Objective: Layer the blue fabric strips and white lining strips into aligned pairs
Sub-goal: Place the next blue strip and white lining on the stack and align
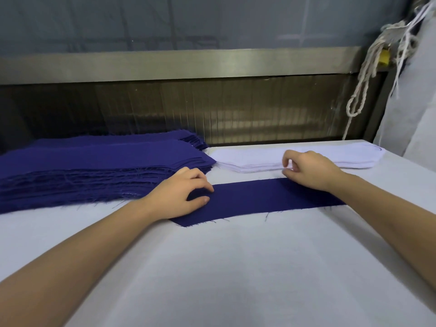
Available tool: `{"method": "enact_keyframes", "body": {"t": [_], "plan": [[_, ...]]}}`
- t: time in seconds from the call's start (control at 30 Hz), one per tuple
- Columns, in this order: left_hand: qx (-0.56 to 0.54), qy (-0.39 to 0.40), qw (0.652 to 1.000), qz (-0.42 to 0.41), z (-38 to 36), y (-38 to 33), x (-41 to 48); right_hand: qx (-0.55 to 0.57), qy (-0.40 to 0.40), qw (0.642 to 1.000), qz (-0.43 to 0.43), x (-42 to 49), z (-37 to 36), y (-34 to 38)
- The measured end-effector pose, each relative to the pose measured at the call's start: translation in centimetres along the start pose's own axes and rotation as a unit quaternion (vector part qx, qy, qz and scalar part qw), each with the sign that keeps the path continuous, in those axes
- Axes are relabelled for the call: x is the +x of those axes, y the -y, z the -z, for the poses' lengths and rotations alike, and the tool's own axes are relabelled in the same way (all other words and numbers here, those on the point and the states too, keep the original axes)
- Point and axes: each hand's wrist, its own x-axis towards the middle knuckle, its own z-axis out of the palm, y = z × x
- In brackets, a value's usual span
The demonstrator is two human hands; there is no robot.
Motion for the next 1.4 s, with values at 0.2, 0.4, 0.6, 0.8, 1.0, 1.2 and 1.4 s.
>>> {"method": "enact_keyframes", "body": {"t": [0.2, 0.4, 0.6, 0.8, 1.0, 1.2, 1.4], "plan": [[0.049, -0.007, 0.999, 0.0, -0.3, -0.8, 0.5, 0.016, -0.027, 0.996, 0.085, 2.7, -1.0, 4.5], [0.084, 0.023, 0.996, 0.024, 0.2, -1.3, 1.2, -0.053, -0.024, 0.993, 0.103, 4.7, -1.8, 7.0], [0.089, 0.055, 0.994, 0.019, 0.0, -1.8, 2.1, -0.012, -0.056, 0.996, 0.071, 4.6, -2.0, 7.0], [0.068, 0.066, 0.995, -0.026, -0.4, -2.0, 2.8, 0.112, -0.083, 0.99, -0.013, 4.9, -2.6, 6.7], [0.045, 0.054, 0.997, -0.029, -0.5, -1.6, 3.3, 0.266, -0.119, 0.955, -0.054, 4.9, -3.0, 6.5], [-0.067, -0.037, 0.996, 0.042, -1.2, -2.0, 5.8, 0.278, -0.156, 0.946, -0.055, 4.8, -2.9, 6.8], [-0.314, -0.119, 0.935, 0.115, -1.2, -4.1, 8.7, 0.268, -0.178, 0.945, -0.059, 4.8, -2.7, 6.8]]}}
